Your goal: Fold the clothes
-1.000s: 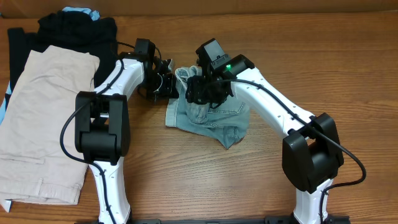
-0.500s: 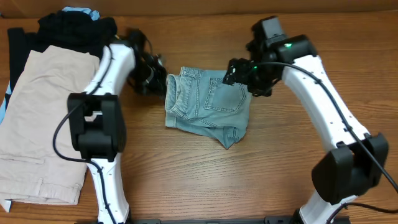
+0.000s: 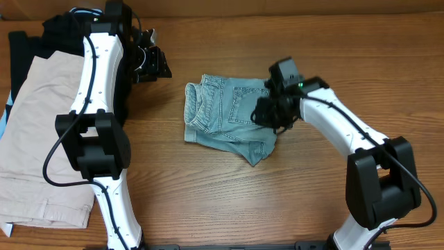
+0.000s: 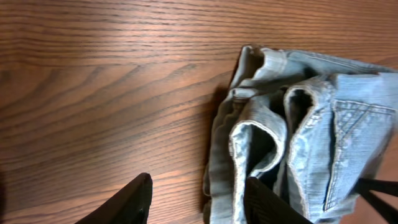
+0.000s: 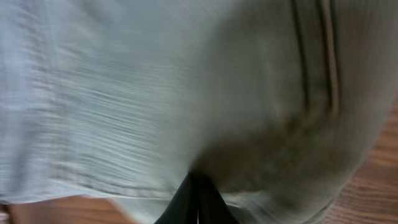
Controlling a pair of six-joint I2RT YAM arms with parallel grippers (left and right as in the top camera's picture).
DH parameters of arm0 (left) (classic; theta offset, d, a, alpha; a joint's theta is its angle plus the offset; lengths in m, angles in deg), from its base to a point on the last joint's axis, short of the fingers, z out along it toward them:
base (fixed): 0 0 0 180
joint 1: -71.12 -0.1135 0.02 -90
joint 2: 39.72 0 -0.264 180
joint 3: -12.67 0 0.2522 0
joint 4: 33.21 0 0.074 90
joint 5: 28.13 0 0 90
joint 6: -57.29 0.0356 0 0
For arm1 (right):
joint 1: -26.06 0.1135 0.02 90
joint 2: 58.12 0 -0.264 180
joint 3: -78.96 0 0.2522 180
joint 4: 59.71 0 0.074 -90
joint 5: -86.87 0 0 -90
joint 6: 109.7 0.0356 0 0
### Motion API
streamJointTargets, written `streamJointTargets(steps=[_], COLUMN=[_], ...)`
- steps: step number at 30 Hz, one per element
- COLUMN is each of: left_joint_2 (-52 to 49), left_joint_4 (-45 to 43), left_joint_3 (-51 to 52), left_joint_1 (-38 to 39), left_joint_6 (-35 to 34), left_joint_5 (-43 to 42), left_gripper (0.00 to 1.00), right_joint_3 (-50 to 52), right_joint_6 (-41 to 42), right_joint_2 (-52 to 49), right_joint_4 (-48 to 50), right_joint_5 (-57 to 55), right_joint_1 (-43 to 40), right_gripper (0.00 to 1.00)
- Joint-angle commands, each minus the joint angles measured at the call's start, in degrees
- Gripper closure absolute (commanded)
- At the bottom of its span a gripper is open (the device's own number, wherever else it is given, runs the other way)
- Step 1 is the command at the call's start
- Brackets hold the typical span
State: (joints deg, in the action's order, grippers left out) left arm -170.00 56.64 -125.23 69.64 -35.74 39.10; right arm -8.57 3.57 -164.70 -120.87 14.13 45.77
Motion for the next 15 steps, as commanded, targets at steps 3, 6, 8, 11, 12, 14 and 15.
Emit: streamJointTargets(steps=[3, 6, 8, 11, 12, 14, 15], left_joint_2=[0.3, 0.3, 0.3, 0.3, 0.3, 0.3, 0.3], left_joint_4=[0.1, 0.1, 0.0, 0.0, 0.0, 0.0, 0.0], left_joint_3=[-0.7, -0.7, -0.7, -0.7, -0.7, -0.7, -0.7], left_joint_1=[0.5, 0.7, 0.8, 0.8, 0.8, 0.8, 0.8], left_joint_6=[-0.4, -0.4, -0.4, -0.4, -0.4, -0.4, -0.4], left_joint_5=[2.2, 2.3, 2.4, 2.4, 2.4, 2.4, 2.4], left_gripper=[0.49, 0.48, 0.48, 0.47, 0.48, 0.47, 0.47], right_joint_3=[6.0, 7.6, 8.2, 8.2, 8.2, 8.2, 8.2], right_joint_6=[0.8, 0.8, 0.8, 0.7, 0.7, 0.7, 0.7], right_joint_2=[0.1, 0.0, -0.1, -0.2, -0.2, -0.2, -0.2], right_joint_4=[3.9, 4.8, 4.9, 4.9, 5.1, 5.5, 5.8], right_joint_5=[-0.4, -3.3, -5.3, -7.2, -7.5, -7.9, -7.5], right_joint_1=[0.0, -0.8, -1.5, -3.0, -3.7, -5.1, -6.0], right_gripper=[0.96, 0.96, 0.96, 0.96, 0.96, 0.96, 0.96])
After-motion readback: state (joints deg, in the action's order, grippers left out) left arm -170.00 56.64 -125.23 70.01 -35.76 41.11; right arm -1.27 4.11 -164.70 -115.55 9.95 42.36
